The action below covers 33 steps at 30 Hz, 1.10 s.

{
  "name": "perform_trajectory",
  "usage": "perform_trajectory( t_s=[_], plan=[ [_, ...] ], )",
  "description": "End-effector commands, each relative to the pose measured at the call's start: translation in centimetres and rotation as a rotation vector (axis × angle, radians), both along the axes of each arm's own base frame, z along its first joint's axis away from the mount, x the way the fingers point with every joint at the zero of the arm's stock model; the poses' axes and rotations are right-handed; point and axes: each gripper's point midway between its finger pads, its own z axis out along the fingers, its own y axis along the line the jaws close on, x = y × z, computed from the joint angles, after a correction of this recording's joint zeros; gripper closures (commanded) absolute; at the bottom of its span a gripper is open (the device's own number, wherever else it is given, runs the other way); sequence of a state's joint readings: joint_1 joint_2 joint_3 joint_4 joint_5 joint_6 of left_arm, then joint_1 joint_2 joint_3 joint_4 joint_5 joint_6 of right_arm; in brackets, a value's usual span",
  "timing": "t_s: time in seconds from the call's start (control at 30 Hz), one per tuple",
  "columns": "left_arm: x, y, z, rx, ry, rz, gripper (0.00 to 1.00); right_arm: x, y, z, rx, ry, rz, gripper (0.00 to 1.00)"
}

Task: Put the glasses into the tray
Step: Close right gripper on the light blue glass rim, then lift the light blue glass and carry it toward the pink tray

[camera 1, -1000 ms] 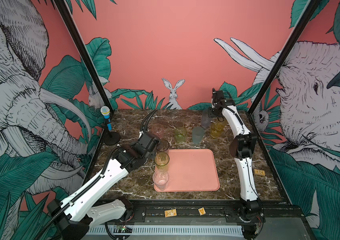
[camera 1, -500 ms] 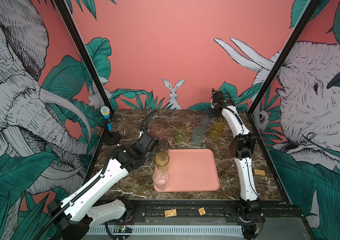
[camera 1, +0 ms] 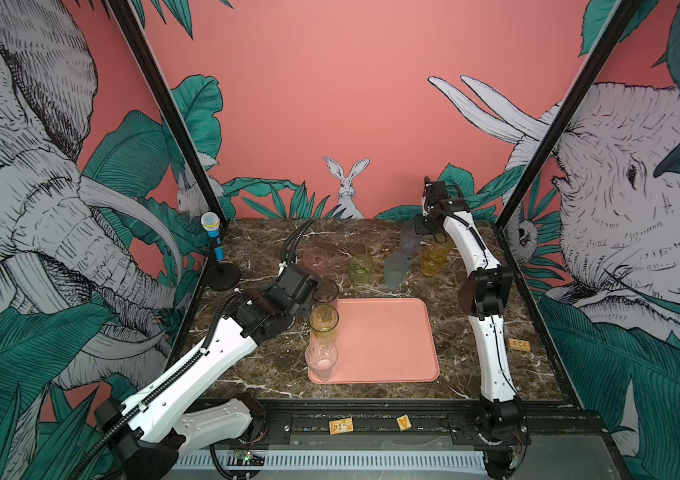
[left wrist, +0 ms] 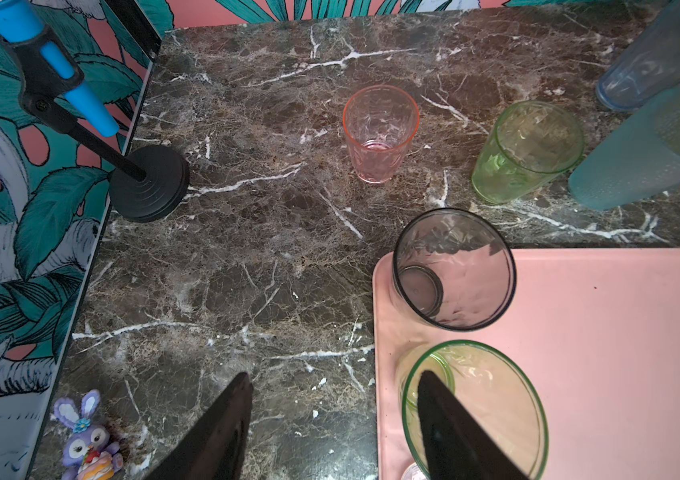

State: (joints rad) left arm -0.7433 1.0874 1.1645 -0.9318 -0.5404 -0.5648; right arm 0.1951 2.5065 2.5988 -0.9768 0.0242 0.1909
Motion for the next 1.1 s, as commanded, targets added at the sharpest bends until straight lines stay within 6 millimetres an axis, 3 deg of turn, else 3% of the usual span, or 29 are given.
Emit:
perform_trajectory(
  t_s=[0.0,0.3,0.63,1.07],
  plan=[
    [-0.1,0.6,0.5,-0.007,-0.014,0.021,0.34,0.0,-0.3,2.3,0.01,-0.041,-0.005,1.0],
    [-0.4,0.6,0.7,-0.029,-0.016,0.018,0.35,-1.8,-1.3,8.4,0.002,-0.116,-0.039,1.0],
    [-1.4,1.5,1.7,-0.035,-0.034,0.009,0.35,-5.2,-1.4,15.0,0.064,-0.181,-0.045,1.0],
    [-3.2,2.6,1.9,-0.1,-0.039,0.026,0.34,-12.1,0.9,18.6,0.067,-0.123,0.013,1.0]
  ],
)
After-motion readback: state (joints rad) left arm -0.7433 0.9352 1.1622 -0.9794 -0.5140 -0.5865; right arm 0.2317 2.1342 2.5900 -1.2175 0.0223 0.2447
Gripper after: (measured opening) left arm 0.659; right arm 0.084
